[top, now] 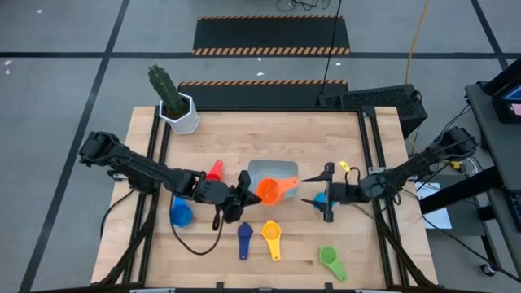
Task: Nest measuring cups in basket
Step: Put the orange measuring cup into the bin
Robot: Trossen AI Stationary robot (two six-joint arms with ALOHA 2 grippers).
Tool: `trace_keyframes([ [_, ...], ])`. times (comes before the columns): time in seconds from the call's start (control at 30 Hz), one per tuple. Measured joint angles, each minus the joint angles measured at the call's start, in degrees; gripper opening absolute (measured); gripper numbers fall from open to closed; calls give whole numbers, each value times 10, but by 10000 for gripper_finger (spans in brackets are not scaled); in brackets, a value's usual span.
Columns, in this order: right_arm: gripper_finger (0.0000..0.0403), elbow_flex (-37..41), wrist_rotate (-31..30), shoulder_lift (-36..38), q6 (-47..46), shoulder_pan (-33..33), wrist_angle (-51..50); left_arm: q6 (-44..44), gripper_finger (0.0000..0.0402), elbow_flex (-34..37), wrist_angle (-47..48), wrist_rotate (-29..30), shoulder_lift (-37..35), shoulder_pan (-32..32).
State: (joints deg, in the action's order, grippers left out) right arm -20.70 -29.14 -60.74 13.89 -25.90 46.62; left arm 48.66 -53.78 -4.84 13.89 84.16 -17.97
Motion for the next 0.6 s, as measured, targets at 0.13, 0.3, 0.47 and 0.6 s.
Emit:
trace_keyframes([
  [0.13,259,-65,-86,-1,198,-38,-115,-30,8,0,1,-34,-1,3],
  [0.3,258,-86,-118,-11,372,-59,-118,-44,6,0,4,-70,-1,3],
  [0.47,247,-87,-96,-11,475,-64,-91,-42,11,0,5,-107,-1,4],
  [0.6,211,-87,-52,-13,513,-51,-91,-51,6,0,-3,-140,-1,12],
])
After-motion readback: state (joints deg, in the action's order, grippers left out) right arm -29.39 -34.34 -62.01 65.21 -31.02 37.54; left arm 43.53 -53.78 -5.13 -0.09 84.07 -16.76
